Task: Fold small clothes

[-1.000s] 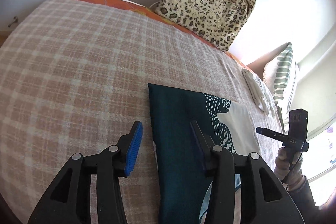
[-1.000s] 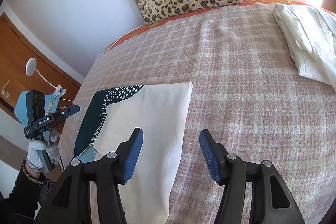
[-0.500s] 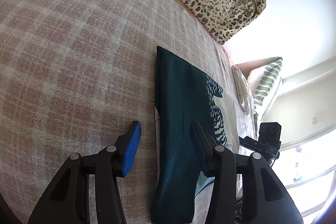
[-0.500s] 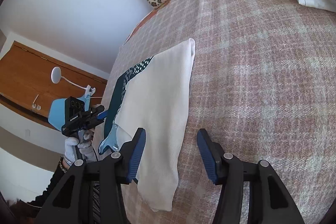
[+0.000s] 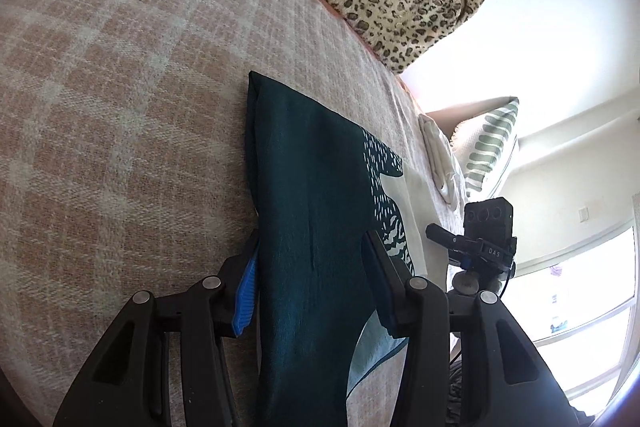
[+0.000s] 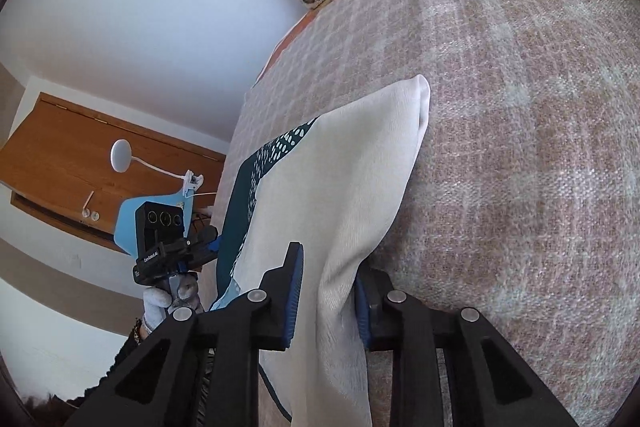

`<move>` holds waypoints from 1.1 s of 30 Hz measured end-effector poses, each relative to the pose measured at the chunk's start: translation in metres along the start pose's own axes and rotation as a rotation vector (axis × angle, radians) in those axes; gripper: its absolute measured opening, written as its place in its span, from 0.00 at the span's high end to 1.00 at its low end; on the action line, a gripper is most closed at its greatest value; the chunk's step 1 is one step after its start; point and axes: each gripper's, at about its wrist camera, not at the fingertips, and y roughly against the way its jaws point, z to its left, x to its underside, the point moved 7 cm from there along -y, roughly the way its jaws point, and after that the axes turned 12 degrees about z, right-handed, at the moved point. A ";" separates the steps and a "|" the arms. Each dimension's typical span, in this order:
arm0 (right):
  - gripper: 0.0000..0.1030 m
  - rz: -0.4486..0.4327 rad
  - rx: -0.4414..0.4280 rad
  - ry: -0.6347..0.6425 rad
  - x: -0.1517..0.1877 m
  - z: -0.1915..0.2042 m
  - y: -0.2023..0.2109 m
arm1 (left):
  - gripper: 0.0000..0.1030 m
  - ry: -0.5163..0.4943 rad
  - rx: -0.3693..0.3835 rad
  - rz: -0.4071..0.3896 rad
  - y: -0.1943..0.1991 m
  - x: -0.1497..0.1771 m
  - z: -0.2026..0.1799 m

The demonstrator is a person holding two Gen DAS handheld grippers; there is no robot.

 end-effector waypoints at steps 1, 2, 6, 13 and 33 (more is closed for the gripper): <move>0.77 -0.003 -0.005 -0.004 -0.002 0.000 0.000 | 0.55 0.001 0.008 0.005 -0.001 0.002 -0.001; 0.77 -0.012 -0.012 -0.009 -0.006 -0.001 0.001 | 0.55 0.006 0.019 0.012 -0.001 0.005 -0.001; 0.74 -0.018 -0.048 -0.043 -0.014 -0.003 0.002 | 0.55 0.030 0.057 0.036 0.003 0.024 0.000; 0.74 -0.045 -0.037 -0.042 -0.027 -0.004 0.001 | 0.55 0.033 0.099 0.057 0.002 0.051 -0.007; 0.99 -0.114 0.267 0.144 -0.048 0.041 -0.011 | 0.97 -0.107 -0.178 -0.031 -0.006 0.036 -0.026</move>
